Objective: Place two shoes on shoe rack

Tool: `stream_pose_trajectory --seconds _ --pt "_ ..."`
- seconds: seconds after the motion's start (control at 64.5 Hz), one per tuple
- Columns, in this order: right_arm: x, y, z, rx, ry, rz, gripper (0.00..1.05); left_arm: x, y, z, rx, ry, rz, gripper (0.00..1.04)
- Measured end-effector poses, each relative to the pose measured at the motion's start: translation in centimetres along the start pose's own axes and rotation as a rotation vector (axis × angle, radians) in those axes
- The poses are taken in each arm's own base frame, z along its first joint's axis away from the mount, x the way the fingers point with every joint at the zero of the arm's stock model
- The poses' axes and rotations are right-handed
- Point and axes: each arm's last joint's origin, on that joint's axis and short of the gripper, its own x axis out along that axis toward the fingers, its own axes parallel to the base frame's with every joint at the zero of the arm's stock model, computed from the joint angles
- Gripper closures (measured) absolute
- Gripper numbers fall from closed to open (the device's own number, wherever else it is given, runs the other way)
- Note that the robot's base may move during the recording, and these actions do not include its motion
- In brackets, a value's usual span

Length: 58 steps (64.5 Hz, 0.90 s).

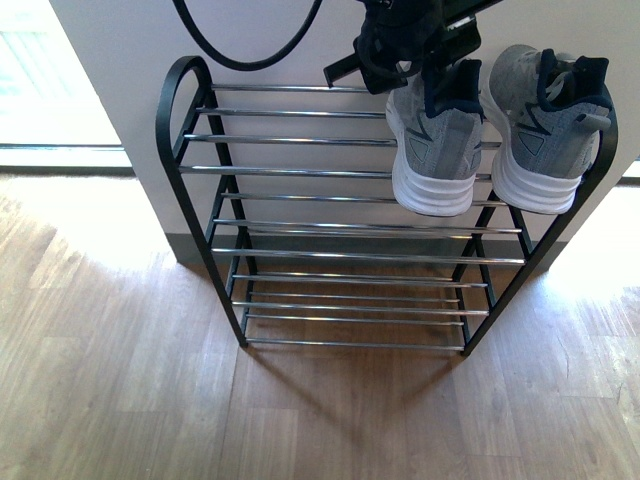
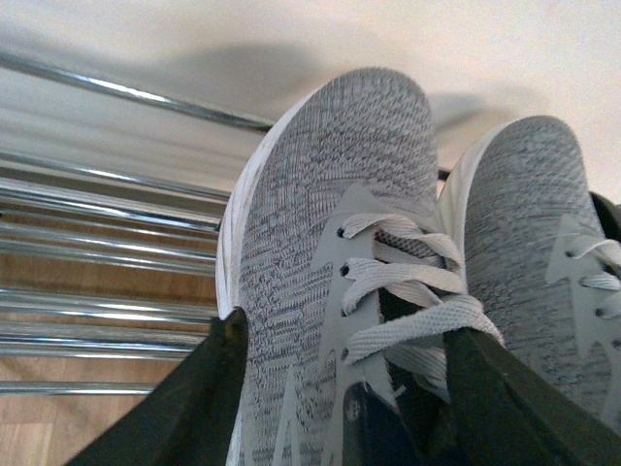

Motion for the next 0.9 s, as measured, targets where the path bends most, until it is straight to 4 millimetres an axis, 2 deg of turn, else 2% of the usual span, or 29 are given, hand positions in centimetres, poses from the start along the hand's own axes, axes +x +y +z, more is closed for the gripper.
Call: stream_pose_trajectory --seconds 0.093,0.201,0.279,0.31,0.434,0.496,0.589,0.79,0.899 --pt "0.0 0.0 0.0 0.000 0.000 0.000 0.09 -2.8 -0.5 1.0 0.016 -0.083 0.021 0.26" --pt "0.0 0.0 0.0 0.000 0.000 0.000 0.09 -7.3 -0.5 2.5 0.020 -0.209 0.062 0.08" --pt "0.0 0.0 0.0 0.000 0.000 0.000 0.09 -10.9 0.4 3.2 0.016 -0.303 0.111 0.10" --pt "0.0 0.0 0.0 0.000 0.000 0.000 0.09 -11.8 0.8 3.3 0.013 -0.323 0.128 0.10" --pt "0.0 0.0 0.0 0.000 0.000 0.000 0.09 -17.1 3.6 3.3 0.016 -0.436 0.250 0.09" --pt "0.0 0.0 0.0 0.000 0.000 0.000 0.09 -20.9 6.0 2.3 0.025 -0.489 0.348 0.09" --pt "0.0 0.0 0.0 0.000 0.000 0.000 0.09 -25.0 8.0 0.5 0.042 -0.536 0.428 0.09" --pt "0.0 0.0 0.0 0.000 0.000 0.000 0.09 -31.8 12.0 -4.4 0.047 -0.549 0.572 0.09" --pt "0.0 0.0 0.0 0.000 0.000 0.000 0.09 -35.0 13.2 -7.2 0.029 -0.561 0.623 0.09"
